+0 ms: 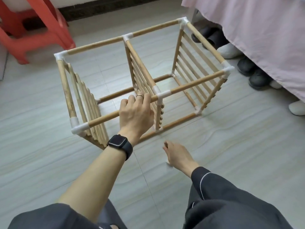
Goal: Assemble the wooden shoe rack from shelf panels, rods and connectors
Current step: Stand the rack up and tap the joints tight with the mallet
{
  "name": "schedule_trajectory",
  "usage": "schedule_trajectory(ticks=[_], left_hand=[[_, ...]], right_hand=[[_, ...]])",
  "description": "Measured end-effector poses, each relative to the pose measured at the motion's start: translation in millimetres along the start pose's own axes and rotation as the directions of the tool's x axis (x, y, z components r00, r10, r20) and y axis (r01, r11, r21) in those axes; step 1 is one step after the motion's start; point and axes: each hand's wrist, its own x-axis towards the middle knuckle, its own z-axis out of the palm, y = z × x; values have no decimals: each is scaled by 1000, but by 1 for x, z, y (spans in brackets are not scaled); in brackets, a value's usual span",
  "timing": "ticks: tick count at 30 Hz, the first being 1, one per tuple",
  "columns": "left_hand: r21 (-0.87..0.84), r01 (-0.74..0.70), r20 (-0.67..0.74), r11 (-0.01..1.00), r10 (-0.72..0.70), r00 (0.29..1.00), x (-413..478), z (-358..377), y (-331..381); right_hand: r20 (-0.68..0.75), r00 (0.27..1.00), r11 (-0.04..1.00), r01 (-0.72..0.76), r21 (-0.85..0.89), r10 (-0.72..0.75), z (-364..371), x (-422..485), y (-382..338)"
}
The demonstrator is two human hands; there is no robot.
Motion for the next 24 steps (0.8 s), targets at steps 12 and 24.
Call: schedule_trajectory(ticks=[12, 24], left_hand=[[-32, 16, -47, 999, -18, 999, 2, 7, -1], [-167, 101, 350, 981, -36, 936, 7, -22, -13]], right_hand=[[-216, 976, 957, 27, 290, 37, 4, -3, 6], [-113, 994, 872, 46, 487, 11, -153, -25, -56]])
